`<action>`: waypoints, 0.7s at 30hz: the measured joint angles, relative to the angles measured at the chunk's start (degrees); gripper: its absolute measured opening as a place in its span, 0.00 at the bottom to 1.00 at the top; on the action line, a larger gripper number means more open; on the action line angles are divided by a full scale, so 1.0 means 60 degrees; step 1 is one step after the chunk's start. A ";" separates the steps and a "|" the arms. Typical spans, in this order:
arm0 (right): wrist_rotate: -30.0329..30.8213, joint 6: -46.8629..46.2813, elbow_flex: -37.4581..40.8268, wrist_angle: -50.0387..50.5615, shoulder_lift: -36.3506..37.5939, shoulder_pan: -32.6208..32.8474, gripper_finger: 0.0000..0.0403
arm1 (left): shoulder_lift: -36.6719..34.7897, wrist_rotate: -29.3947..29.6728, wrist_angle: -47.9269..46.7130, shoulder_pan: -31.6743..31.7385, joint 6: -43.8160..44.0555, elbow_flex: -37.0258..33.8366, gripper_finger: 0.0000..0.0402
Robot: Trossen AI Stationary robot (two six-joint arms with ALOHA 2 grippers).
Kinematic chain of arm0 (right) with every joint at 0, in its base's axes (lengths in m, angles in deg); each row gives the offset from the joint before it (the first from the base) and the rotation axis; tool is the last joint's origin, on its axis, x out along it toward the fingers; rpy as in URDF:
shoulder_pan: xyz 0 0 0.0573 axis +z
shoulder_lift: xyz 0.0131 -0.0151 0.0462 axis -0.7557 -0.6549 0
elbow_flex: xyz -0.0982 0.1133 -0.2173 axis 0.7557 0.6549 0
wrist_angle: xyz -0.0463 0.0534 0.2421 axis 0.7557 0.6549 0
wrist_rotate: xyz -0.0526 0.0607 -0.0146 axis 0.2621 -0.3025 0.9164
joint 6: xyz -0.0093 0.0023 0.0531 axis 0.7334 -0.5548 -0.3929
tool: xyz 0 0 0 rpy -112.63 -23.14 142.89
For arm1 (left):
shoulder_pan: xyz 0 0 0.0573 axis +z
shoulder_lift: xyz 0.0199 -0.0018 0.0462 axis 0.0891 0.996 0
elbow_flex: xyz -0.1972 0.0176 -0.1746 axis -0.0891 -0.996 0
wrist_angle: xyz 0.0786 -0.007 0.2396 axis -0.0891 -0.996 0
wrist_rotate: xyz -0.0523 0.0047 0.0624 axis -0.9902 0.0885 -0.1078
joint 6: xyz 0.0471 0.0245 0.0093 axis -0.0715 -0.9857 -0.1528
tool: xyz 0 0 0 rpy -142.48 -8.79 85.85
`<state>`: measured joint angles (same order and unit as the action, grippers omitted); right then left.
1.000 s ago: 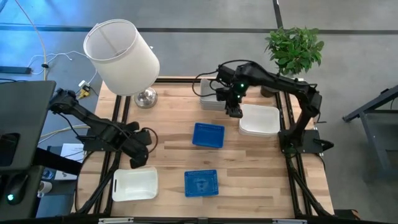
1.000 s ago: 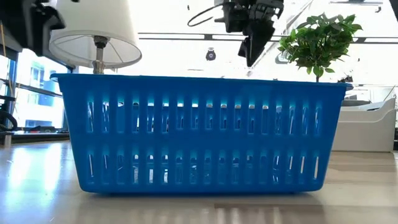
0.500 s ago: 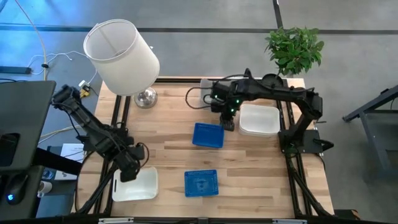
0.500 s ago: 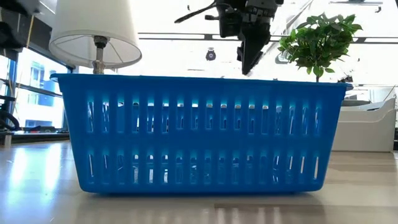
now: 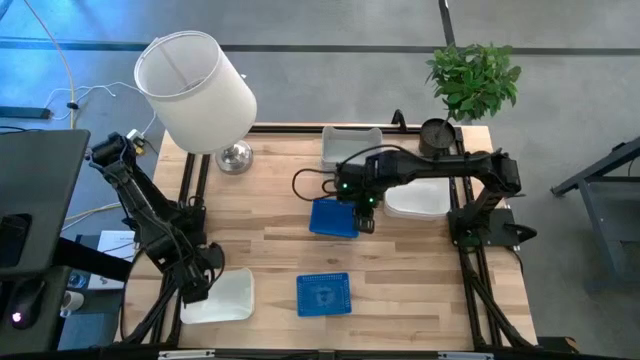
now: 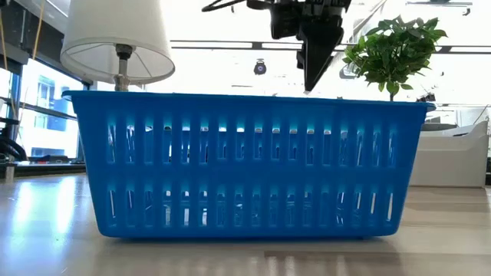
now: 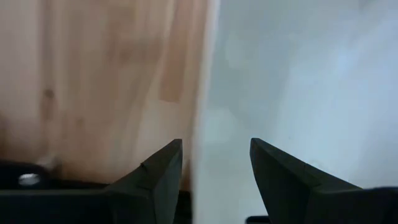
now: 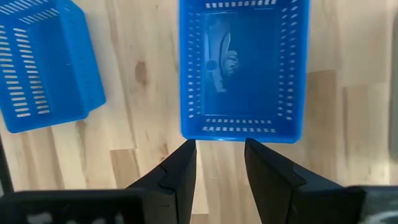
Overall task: Stack baskets by color
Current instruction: Stack the bottom white bin on top of the top white bins
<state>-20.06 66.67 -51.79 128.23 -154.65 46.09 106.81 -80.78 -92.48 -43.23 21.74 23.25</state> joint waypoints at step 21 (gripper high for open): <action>0.0537 -0.1456 0.0000 -0.0067 -0.0007 0.1012 0.31 | 0.0047 0.0799 0.1452 -0.0248 0.1397 -0.1351 0.23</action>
<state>-16.84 57.94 -51.79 127.83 -154.69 52.16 107.09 -75.99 -83.77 -44.71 30.12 15.15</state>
